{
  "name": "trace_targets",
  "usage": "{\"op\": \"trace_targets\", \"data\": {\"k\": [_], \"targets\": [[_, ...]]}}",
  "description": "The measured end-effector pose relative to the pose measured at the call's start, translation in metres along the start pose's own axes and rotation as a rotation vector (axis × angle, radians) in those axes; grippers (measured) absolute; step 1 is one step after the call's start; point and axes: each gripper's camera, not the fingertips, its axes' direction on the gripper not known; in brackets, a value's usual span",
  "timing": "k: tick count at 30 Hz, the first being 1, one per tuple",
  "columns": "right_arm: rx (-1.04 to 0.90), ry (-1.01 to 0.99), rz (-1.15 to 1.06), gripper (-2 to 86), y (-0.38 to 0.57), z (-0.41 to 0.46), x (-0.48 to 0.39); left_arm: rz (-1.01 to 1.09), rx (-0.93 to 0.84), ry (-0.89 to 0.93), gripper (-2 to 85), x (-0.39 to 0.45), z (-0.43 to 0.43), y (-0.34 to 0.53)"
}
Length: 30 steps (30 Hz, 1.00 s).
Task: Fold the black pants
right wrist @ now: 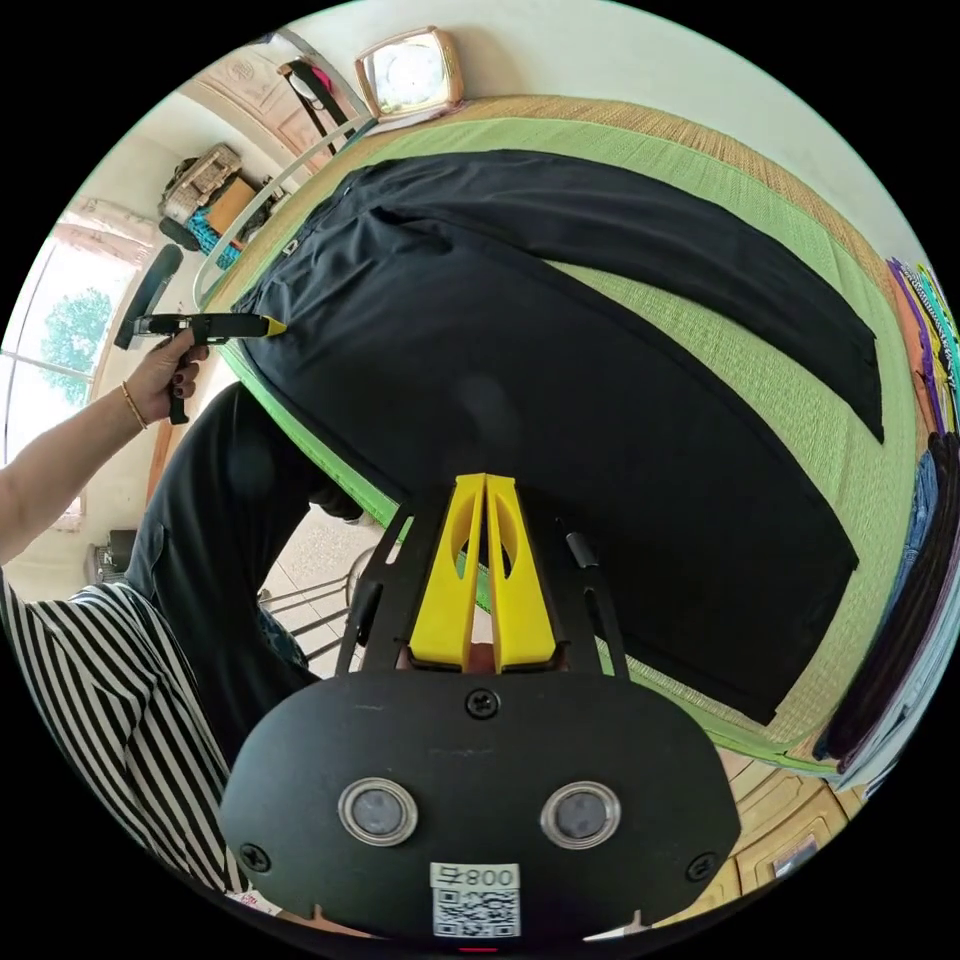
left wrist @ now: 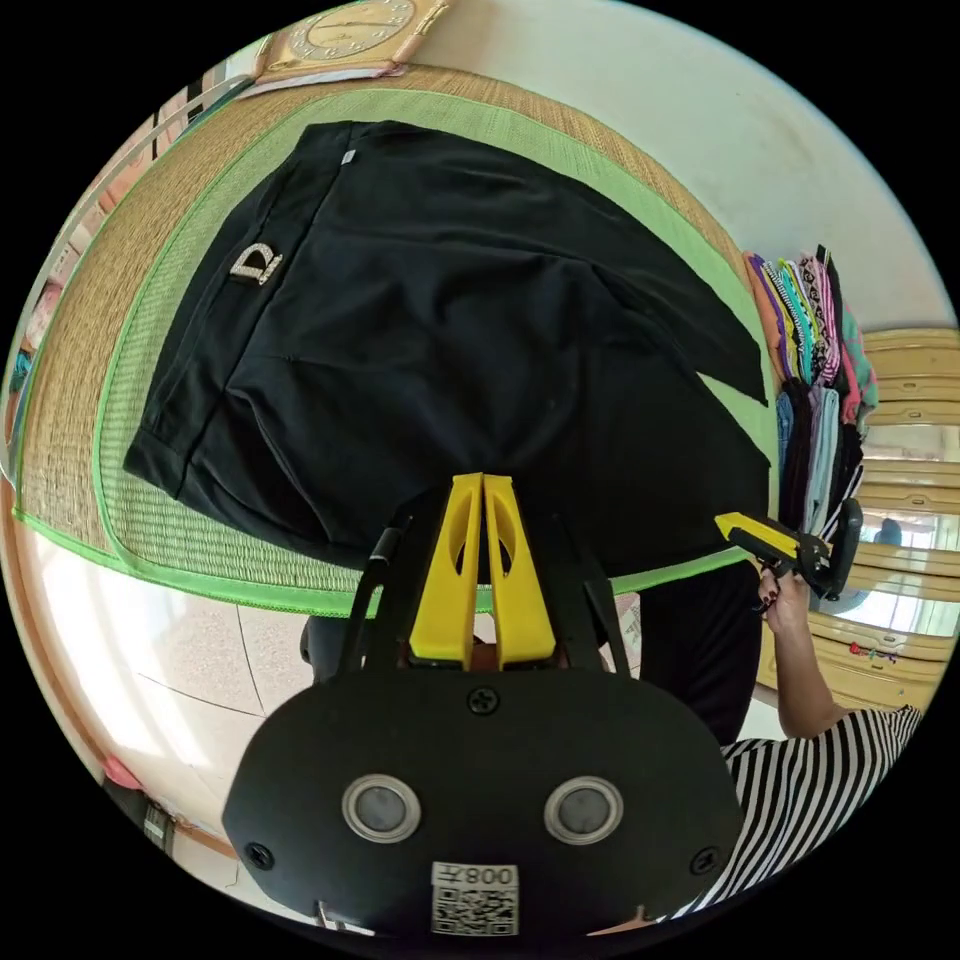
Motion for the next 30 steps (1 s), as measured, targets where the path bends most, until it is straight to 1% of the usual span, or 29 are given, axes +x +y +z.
{"op": "trace_targets", "data": {"k": [3,6,9,13,16,20,26,30], "targets": [[-0.030,-0.009,-0.003,0.1,0.001,0.023,0.009,0.053,0.000,-0.018,0.1,0.001,-0.024,0.007],[-0.047,0.005,-0.007,0.1,0.001,0.045,0.017,0.060,0.002,0.025,0.1,-0.006,-0.049,0.013],[-0.062,0.002,0.010,0.1,-0.003,0.068,0.028,0.058,0.040,0.073,0.2,-0.015,-0.079,0.018],[-0.024,0.018,0.018,0.2,-0.016,0.084,0.040,0.108,0.192,0.149,0.7,-0.025,-0.142,0.014],[0.044,0.004,-0.008,0.3,-0.043,0.089,0.052,0.147,0.262,0.149,1.7,-0.036,-0.185,-0.008],[0.131,0.015,-0.061,0.8,-0.106,0.106,0.068,0.176,0.292,0.134,4.5,-0.052,-0.228,-0.058],[0.163,0.030,-0.112,3.3,-0.197,0.152,0.087,0.202,0.283,0.058,5.9,-0.055,-0.271,-0.130],[0.144,0.044,-0.143,4.4,-0.233,0.186,0.093,0.221,0.251,-0.018,6.2,-0.052,-0.290,-0.166]]}}
